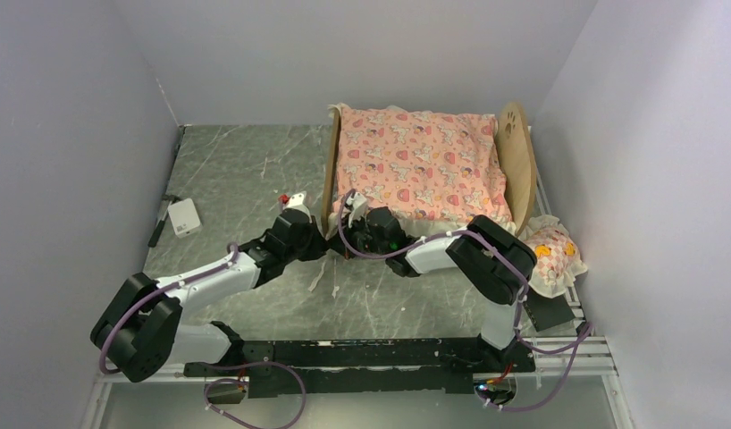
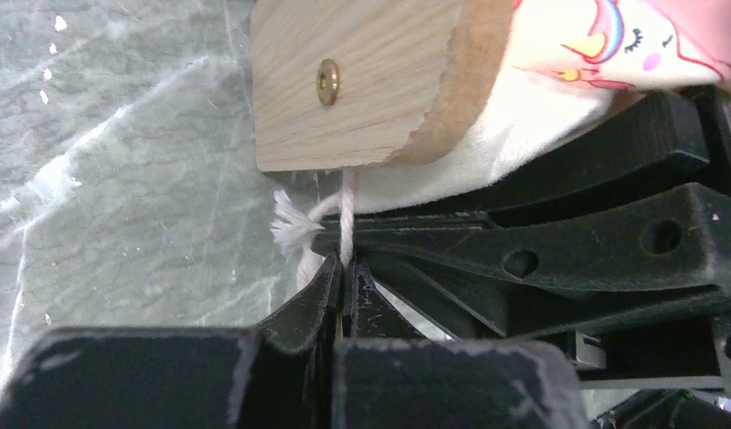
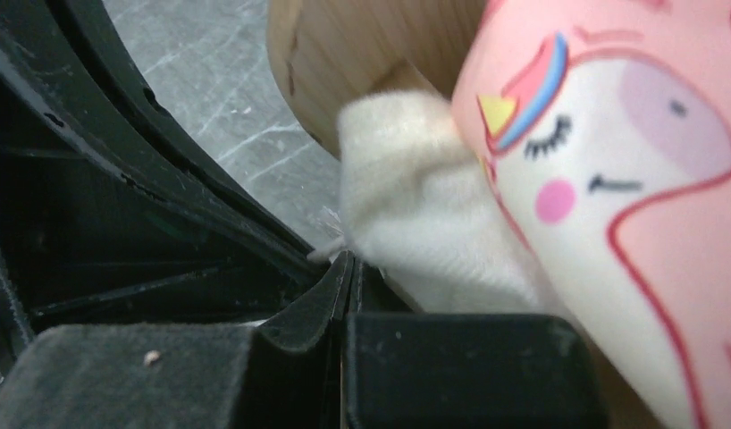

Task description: Set up the pet bed

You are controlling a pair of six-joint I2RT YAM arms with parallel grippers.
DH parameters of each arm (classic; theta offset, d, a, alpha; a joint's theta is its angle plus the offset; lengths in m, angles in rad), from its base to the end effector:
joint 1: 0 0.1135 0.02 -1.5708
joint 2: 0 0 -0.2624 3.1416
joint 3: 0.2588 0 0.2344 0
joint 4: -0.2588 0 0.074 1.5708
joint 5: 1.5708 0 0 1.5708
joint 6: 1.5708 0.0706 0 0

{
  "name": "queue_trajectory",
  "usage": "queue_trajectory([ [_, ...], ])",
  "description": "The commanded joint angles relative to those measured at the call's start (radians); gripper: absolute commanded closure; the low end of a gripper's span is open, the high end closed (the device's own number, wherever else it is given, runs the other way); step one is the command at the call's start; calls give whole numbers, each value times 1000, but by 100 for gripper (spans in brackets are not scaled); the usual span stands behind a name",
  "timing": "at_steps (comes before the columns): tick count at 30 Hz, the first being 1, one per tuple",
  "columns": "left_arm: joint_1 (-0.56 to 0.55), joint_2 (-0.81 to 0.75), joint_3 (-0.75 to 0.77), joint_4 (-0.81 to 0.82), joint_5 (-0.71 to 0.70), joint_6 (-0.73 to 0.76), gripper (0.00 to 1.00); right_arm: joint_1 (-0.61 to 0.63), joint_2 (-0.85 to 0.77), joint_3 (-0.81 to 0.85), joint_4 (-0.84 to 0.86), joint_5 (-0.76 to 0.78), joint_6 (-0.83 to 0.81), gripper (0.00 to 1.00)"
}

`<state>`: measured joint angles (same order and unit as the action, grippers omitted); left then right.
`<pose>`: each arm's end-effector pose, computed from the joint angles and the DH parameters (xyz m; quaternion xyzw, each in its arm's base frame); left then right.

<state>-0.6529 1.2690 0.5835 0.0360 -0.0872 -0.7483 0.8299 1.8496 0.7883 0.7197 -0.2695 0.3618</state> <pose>0.2185 -0.1593 0.1797 -0.0620 0.8930 -0.2565 0.3647 0.2487 0.2997 0.1496 -0.2631 0.7696 0.4115 0.4113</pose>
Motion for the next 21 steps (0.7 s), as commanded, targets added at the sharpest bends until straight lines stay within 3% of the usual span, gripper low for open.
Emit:
queue_trajectory([
  [1,-3,-37,63,-115,115,31,97,-3,26,-3,178,-86,-69,100],
  [5,-4,-40,112,-211,146,46,90,-3,61,-8,287,-147,-93,100],
  [14,-3,-104,210,-441,109,60,42,-5,87,-45,506,-202,-107,100],
  [21,0,-164,279,-586,38,60,34,-5,97,-32,525,-235,-106,100],
])
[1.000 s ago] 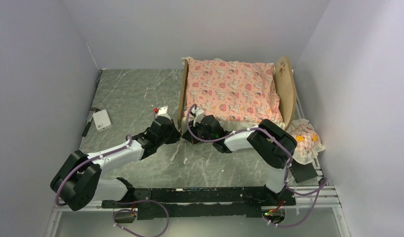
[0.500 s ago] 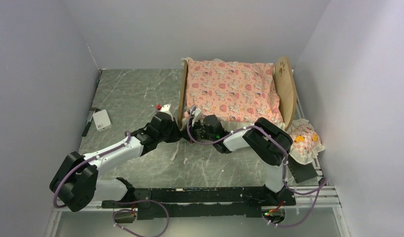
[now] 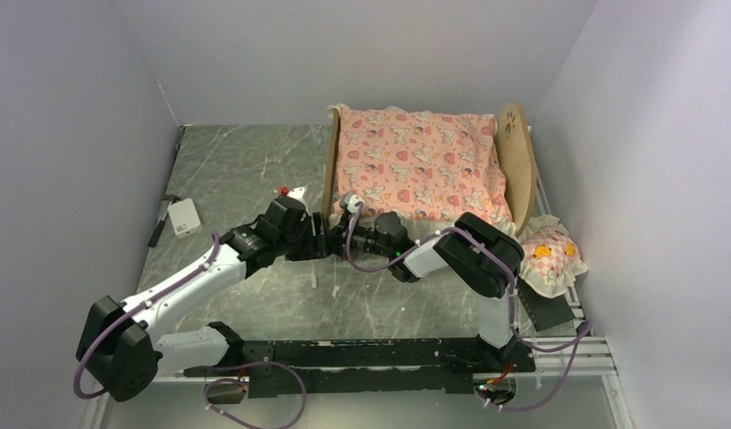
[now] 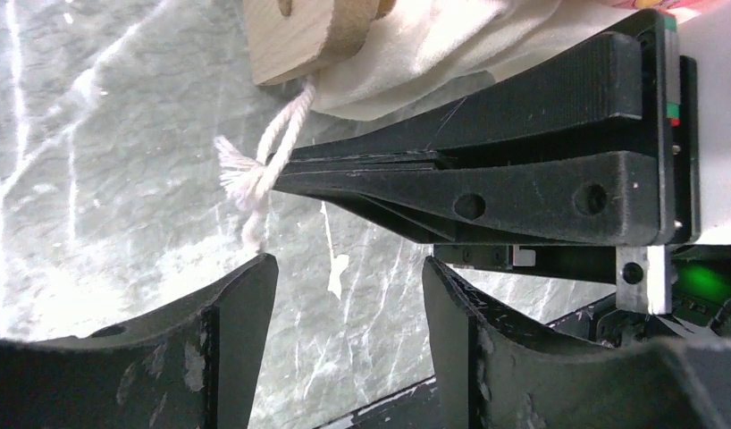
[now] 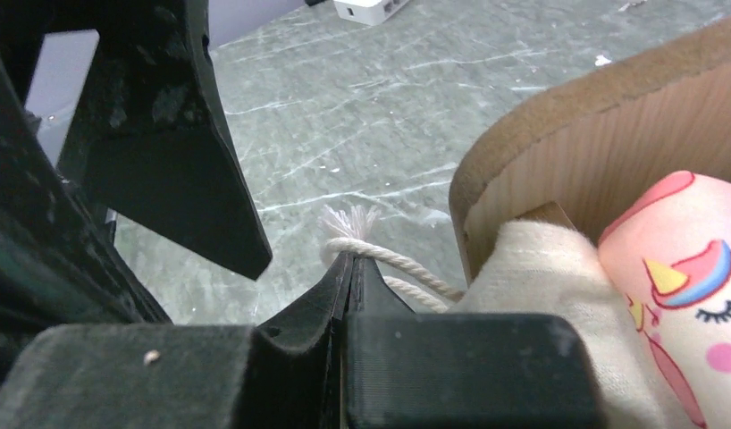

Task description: Set up the pet bed

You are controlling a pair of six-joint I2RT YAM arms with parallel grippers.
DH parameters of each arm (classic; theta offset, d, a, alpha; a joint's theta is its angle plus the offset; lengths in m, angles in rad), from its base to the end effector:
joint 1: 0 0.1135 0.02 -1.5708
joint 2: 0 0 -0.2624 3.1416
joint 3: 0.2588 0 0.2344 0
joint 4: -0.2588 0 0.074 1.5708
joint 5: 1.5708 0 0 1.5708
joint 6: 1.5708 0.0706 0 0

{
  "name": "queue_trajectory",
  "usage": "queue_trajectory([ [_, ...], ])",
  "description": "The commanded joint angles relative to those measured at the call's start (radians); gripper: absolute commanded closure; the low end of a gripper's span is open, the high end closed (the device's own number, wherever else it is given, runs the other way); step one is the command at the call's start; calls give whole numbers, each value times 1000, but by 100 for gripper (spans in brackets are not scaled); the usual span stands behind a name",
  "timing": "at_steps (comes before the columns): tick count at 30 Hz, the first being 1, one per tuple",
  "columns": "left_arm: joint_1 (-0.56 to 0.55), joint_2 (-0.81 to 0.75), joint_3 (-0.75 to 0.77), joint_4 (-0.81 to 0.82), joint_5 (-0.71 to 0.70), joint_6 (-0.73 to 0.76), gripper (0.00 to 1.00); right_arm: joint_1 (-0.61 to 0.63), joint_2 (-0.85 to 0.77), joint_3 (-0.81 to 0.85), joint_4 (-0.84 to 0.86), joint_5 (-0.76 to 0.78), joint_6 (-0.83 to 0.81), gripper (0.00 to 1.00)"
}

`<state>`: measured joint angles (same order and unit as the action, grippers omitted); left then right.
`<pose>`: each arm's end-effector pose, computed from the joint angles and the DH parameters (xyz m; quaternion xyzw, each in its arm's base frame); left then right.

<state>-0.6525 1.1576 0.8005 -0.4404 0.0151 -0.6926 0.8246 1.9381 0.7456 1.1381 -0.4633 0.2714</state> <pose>0.1971 -0.1520 0.2273 -0.0157 0.9260 -0.2404 0.2906 0.2420 0.3082 0.1625 -0.3448 0.6367 0.4909 0.4844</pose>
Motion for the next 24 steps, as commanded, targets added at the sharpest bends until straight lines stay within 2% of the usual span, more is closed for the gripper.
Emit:
queue_trajectory([
  [1,5,-65,68,-125,-86,7,34,1,9,11,104,-42,-17,100],
  [4,28,-93,80,-153,-141,-7,42,1,11,13,96,-44,-23,100],
  [8,98,-108,84,-173,-162,-54,46,1,16,12,100,-46,-24,100],
  [12,156,-64,98,-147,-112,-83,41,1,23,14,102,-48,-23,100],
  [16,164,-6,98,-93,-96,-147,37,1,34,21,105,-51,-18,100],
  [21,165,44,67,13,-80,-247,36,1,42,26,111,-54,-14,100],
  [24,164,79,57,39,-67,-295,40,1,44,25,114,-52,-14,100],
])
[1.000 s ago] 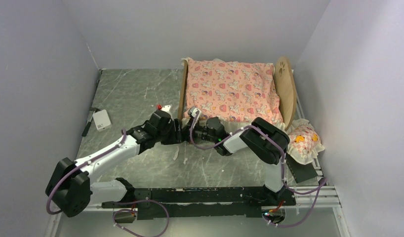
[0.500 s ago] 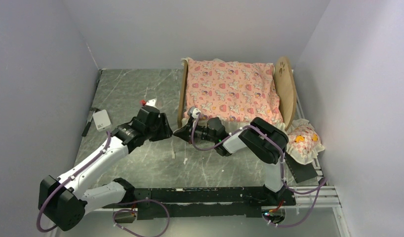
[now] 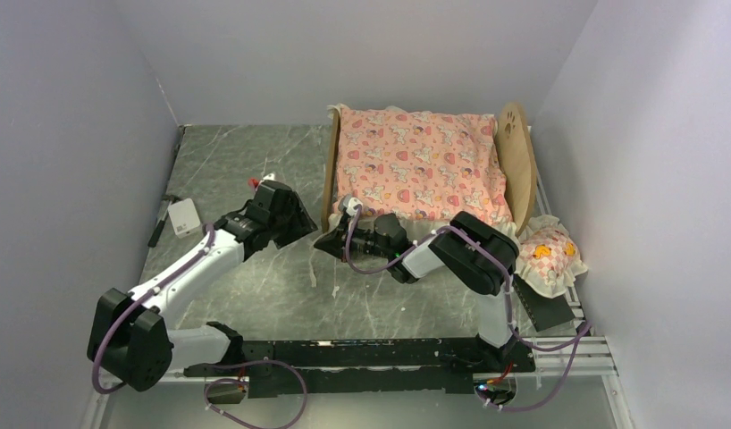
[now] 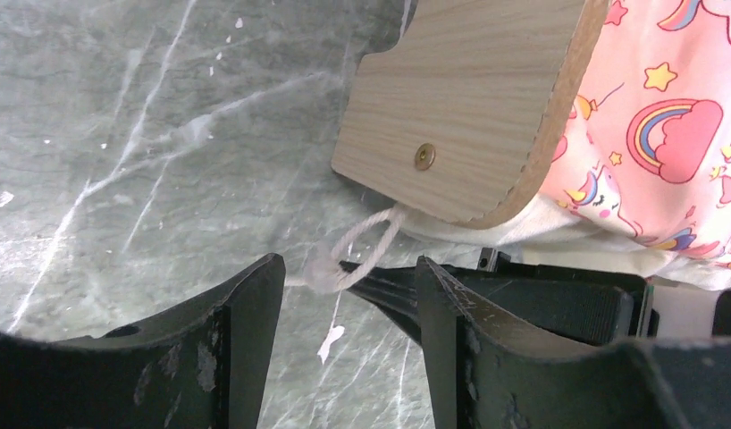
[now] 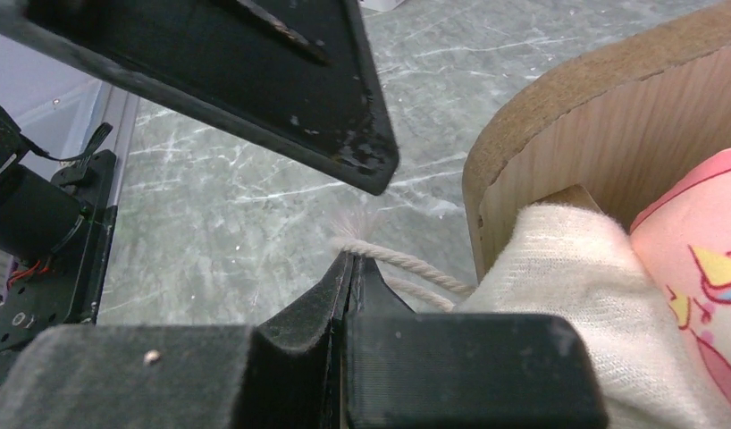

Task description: Set up the pet bed

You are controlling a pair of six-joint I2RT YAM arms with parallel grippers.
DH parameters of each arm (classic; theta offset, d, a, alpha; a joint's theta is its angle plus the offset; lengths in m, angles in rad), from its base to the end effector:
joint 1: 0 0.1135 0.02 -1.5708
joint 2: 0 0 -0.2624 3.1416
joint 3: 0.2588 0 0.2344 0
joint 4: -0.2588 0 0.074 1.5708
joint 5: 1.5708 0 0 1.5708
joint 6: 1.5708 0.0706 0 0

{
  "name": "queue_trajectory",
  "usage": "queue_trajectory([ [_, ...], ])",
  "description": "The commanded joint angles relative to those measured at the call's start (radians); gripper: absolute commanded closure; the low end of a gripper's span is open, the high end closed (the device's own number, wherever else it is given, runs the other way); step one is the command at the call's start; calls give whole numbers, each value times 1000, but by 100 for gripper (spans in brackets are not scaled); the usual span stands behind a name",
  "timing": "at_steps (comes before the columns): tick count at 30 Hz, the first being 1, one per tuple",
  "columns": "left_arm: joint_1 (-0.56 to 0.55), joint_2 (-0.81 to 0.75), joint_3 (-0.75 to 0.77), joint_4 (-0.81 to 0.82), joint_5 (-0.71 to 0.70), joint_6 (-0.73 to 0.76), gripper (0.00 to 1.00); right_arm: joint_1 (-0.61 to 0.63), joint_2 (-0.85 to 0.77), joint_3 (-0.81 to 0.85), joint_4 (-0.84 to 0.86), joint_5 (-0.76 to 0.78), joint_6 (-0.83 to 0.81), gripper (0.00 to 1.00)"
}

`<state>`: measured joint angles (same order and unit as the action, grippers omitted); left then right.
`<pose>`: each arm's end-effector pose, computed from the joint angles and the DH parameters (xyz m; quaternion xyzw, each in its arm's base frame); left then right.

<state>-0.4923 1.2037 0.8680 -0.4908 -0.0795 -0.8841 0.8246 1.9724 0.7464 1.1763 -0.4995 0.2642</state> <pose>0.2294 -0.1167 0.2342 -0.1953 0.9102 -0.2022 0.3041 0.2409 0.3104 0.1553 -0.3579 0.6275 0.4991 0.4786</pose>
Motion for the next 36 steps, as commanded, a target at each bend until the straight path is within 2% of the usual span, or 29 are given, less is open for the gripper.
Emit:
queue_trajectory([
  [1,4,40,-14,90,26,-114,41,1,9,23,78,-17,-6,100],
  [5,5,43,-55,109,21,-157,46,1,11,22,84,-13,-4,100],
  [10,4,60,-104,156,38,-189,61,1,17,23,94,-17,4,100],
  [14,4,64,-121,181,39,-205,68,2,13,21,94,-16,3,100],
  [19,3,58,-123,187,49,-205,83,2,13,21,93,-11,1,100],
  [22,5,46,-131,190,53,-210,100,2,16,22,94,-9,6,100],
  [25,4,30,-134,175,33,-202,100,2,3,8,89,15,13,100],
  [27,3,20,-130,164,19,-191,100,2,-35,-23,75,63,19,89],
  [29,3,17,-129,164,17,-183,100,8,-75,-66,61,115,31,71],
  [31,3,17,-129,167,22,-181,100,27,-106,-108,44,182,46,60],
  [33,3,23,-126,172,30,-179,100,61,-126,-144,21,248,42,54],
  [36,3,26,-128,181,41,-181,100,130,-121,-177,19,334,57,50],
])
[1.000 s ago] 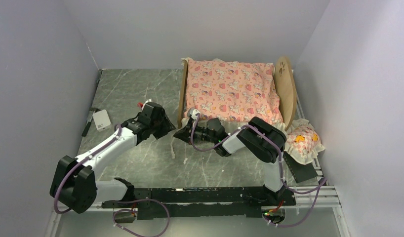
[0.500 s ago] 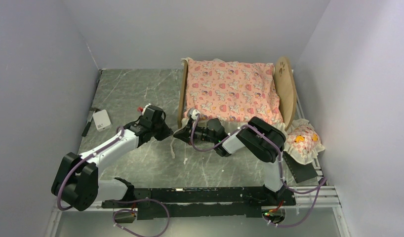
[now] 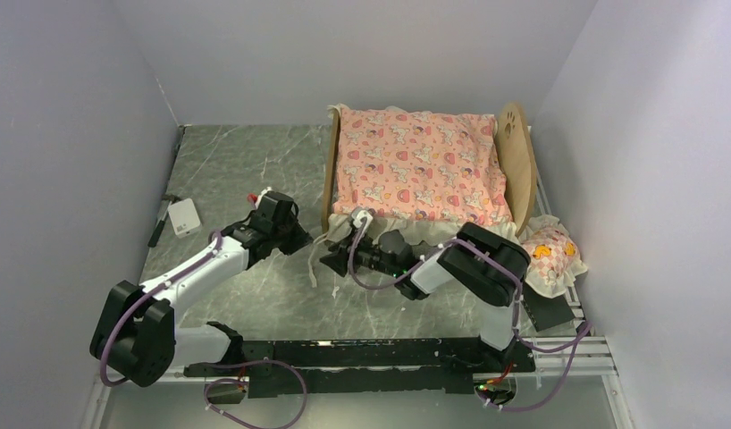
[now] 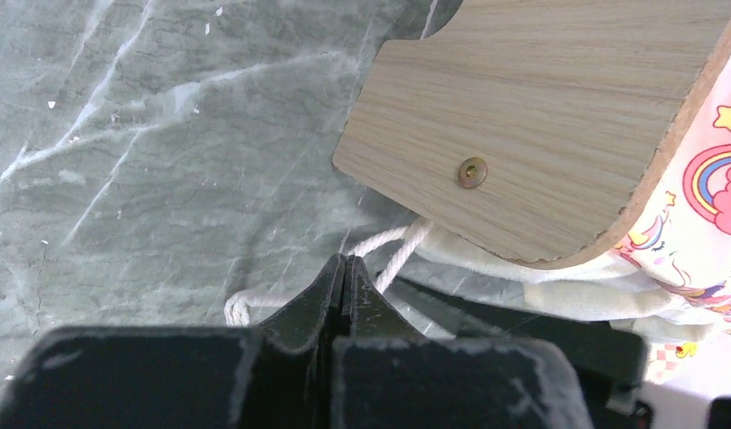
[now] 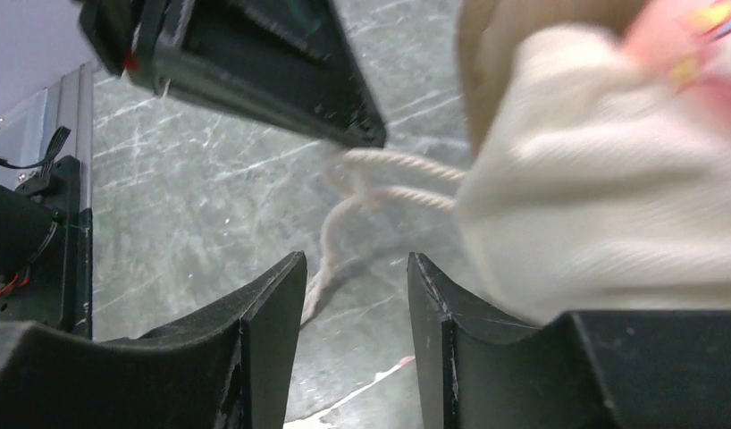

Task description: Set up the pet bed

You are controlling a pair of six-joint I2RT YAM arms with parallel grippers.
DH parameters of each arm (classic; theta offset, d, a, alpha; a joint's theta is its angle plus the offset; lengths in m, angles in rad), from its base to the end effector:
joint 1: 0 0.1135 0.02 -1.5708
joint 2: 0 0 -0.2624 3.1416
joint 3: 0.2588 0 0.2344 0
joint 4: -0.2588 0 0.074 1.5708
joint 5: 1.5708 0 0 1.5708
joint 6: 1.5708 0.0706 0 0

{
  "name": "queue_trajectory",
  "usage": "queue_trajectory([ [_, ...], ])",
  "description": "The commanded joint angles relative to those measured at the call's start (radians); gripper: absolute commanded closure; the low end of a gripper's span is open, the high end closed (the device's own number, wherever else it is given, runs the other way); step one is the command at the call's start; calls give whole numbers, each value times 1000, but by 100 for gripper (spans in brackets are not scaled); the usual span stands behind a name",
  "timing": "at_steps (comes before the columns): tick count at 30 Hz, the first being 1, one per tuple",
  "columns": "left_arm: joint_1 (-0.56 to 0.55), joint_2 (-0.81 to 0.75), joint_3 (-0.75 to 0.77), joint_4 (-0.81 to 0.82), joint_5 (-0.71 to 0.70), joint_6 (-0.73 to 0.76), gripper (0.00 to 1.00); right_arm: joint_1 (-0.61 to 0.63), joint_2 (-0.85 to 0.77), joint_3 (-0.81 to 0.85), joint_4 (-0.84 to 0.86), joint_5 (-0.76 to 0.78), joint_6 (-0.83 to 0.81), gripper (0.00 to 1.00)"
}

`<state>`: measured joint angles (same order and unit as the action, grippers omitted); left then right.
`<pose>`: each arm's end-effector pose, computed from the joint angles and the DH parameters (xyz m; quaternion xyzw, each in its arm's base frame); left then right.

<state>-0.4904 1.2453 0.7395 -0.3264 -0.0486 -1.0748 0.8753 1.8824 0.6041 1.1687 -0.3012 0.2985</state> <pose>0.2316 -0.1197 0.1980 -0.2770 0.8903 -0.2384 0.2719 0.2170 0.2927 0.1481 -0.3054 0.6775 0.4584 0.4875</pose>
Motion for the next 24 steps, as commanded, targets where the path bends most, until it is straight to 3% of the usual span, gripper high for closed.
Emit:
queue_trajectory([
  [1,1,-17,-3,20,14,8,100,102,-16,-33,31,149,37,50],
  [6,1,-37,-13,19,19,2,100,196,78,64,-20,255,47,47],
  [13,1,-53,-13,10,15,8,100,206,174,146,-51,354,62,47],
  [15,1,-55,-13,9,12,9,100,206,190,156,-61,355,55,54],
  [20,2,-66,35,-24,-6,57,100,206,166,119,-93,332,68,90],
  [22,-2,-73,80,-54,-25,101,100,206,125,83,-113,329,58,98],
  [24,-20,-82,134,-94,-55,141,100,206,86,52,-132,332,46,100],
])
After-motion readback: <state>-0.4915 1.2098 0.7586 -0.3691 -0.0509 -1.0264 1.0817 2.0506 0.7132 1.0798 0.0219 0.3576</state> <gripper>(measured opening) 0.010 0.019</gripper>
